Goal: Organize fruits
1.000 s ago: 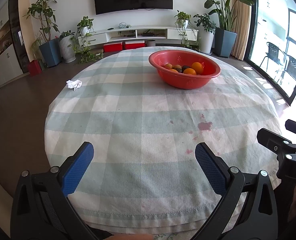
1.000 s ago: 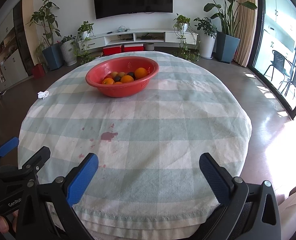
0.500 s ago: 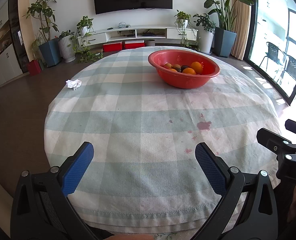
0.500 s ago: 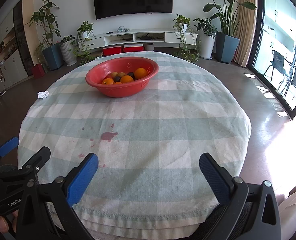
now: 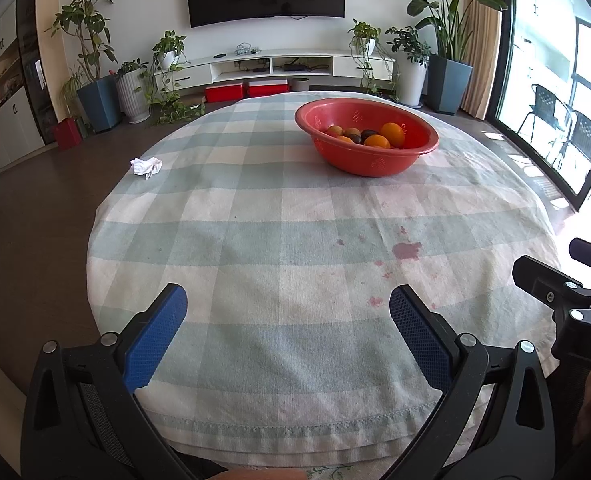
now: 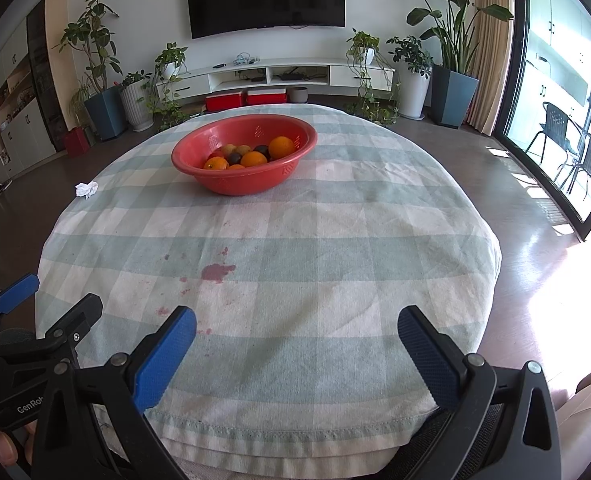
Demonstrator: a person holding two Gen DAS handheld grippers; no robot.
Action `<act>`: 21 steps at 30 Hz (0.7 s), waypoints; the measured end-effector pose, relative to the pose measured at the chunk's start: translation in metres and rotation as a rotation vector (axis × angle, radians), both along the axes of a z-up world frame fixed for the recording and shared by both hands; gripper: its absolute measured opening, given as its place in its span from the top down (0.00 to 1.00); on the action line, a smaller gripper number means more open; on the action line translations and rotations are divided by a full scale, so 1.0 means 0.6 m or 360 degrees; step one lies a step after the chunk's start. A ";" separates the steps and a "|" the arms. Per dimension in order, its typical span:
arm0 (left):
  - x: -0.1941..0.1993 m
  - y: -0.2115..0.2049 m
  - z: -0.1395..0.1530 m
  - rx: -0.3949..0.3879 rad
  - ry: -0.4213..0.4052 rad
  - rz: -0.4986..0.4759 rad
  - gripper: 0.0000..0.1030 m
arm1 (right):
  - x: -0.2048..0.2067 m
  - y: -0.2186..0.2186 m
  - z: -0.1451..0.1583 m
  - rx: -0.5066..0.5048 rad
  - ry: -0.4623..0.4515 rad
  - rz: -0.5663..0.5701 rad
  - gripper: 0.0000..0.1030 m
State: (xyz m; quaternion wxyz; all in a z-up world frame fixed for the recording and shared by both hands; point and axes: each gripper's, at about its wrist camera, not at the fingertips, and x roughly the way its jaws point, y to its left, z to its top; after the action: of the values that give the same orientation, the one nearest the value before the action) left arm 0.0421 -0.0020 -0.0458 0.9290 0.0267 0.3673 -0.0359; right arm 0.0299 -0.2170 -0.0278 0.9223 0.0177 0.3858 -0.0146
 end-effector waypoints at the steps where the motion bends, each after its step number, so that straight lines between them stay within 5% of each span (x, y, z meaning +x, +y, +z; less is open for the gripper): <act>1: -0.001 -0.001 -0.001 -0.0001 0.0001 -0.0001 0.00 | 0.000 0.000 0.000 0.0000 0.0000 0.0000 0.00; 21: -0.016 -0.016 -0.007 -0.0019 0.0059 0.0007 0.00 | -0.006 0.002 -0.008 -0.0002 0.0015 0.0010 0.00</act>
State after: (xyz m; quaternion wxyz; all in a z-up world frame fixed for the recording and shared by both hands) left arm 0.0325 -0.0119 -0.0501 0.9223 0.0197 0.3843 -0.0366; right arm 0.0261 -0.2156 -0.0325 0.9205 0.0157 0.3902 -0.0121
